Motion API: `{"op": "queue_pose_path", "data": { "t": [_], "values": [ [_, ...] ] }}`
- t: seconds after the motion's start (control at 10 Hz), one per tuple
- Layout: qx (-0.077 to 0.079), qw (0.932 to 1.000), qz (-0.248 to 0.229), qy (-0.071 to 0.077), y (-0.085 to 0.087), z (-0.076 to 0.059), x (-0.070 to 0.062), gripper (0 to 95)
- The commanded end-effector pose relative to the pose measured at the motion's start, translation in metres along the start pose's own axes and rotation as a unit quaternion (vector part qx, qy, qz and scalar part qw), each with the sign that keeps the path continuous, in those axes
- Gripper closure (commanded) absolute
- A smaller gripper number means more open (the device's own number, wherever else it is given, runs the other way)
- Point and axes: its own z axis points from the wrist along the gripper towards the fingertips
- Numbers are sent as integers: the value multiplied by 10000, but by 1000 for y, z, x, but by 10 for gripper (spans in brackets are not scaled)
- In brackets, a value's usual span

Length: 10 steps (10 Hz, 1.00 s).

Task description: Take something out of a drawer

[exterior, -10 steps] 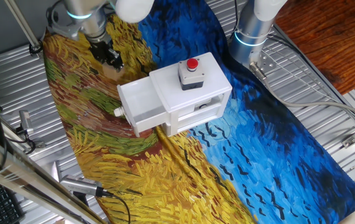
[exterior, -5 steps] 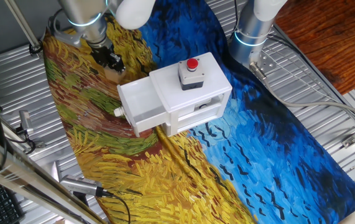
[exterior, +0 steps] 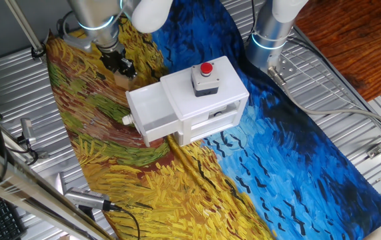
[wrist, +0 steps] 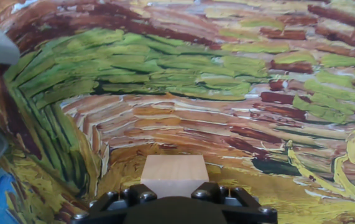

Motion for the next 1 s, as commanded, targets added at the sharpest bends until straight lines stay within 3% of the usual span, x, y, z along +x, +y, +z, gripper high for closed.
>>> {"op": "queue_pose_path", "data": {
  "t": [0.1,0.4,0.5,0.8,1.0],
  "values": [
    [3,10000,-1,-1,-1,3,-1,950],
    [17,10000,79,-7,0,6,-1,950],
    [4,10000,29,-31,0,6,-1,570],
    [-115,9998,9,-137,-1,-7,0,0],
    [-140,9998,-66,-150,-2,-17,0,0]
  ]
}}
